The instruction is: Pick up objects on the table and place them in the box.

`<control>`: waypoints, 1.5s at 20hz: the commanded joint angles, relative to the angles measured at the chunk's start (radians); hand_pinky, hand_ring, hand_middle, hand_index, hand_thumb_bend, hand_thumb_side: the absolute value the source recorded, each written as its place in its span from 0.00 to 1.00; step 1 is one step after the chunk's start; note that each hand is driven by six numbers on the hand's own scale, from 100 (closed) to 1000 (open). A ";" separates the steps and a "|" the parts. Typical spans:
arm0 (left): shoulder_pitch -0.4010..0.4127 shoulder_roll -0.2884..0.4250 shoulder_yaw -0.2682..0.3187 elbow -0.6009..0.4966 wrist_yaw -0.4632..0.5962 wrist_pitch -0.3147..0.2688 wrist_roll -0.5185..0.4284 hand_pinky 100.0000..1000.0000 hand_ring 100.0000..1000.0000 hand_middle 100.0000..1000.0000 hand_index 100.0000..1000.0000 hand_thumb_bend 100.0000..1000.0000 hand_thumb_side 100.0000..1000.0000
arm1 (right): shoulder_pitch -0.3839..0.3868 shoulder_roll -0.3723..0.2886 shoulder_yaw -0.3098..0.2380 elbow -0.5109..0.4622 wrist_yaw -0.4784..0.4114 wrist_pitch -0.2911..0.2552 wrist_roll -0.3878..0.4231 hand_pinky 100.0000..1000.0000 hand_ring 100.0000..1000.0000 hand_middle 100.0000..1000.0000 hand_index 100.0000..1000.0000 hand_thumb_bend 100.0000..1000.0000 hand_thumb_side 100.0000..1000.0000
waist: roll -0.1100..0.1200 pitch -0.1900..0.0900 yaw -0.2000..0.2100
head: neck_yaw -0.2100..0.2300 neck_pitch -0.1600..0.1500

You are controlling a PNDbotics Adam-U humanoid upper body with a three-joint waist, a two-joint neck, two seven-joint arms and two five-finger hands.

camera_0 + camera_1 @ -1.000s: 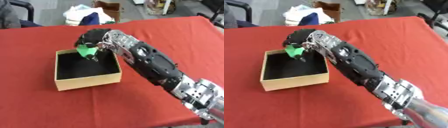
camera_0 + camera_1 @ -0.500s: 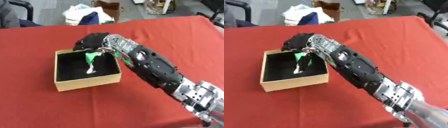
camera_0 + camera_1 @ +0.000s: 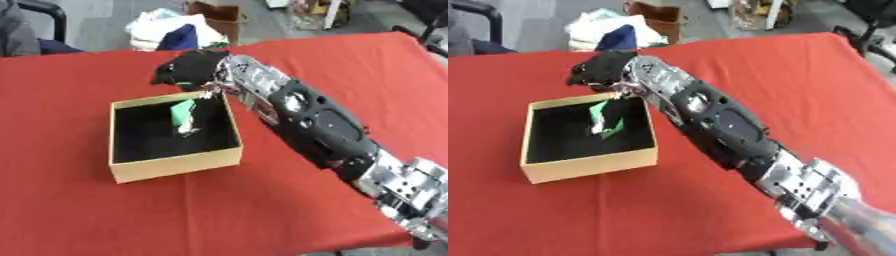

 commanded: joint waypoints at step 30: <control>0.013 0.003 0.020 -0.013 -0.001 0.003 0.024 0.57 0.68 0.56 0.70 0.00 0.43 | 0.385 -0.119 -0.395 -0.373 -1.092 0.166 -0.900 0.58 0.73 0.80 0.97 0.00 0.61 | 0.036 0.011 -0.117 | 0.162 -0.016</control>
